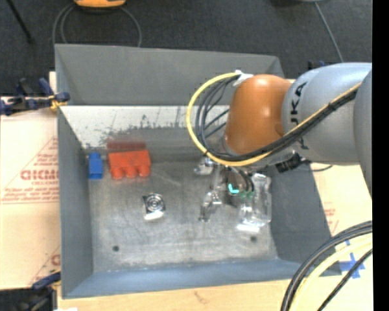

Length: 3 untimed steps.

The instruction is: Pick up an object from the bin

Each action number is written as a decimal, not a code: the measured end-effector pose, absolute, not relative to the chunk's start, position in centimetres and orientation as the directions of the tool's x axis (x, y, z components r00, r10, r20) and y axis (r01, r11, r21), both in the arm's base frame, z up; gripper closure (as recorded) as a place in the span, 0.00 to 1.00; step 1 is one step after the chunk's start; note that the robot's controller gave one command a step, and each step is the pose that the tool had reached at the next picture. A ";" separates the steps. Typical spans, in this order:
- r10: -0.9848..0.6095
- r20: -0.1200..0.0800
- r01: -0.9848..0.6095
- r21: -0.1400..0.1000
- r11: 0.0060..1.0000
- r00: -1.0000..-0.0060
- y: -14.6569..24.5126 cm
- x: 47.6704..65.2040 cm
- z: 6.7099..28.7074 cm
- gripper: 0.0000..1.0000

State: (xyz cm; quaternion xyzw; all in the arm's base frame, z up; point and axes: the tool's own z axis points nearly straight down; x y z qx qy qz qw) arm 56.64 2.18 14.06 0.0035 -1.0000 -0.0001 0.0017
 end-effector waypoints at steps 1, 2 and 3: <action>0.062 -0.011 0.062 0.002 0.998 -0.998 8.5 61.4 7.2 0.00; -0.044 -0.012 -0.044 -0.014 0.999 -0.999 13.7 59.1 7.5 0.00; -0.046 -0.015 -0.045 -0.006 0.999 -0.999 14.1 59.2 7.6 1.00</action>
Offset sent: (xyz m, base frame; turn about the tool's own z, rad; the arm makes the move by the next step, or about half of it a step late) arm 0.0429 0.0620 -0.0706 0.0725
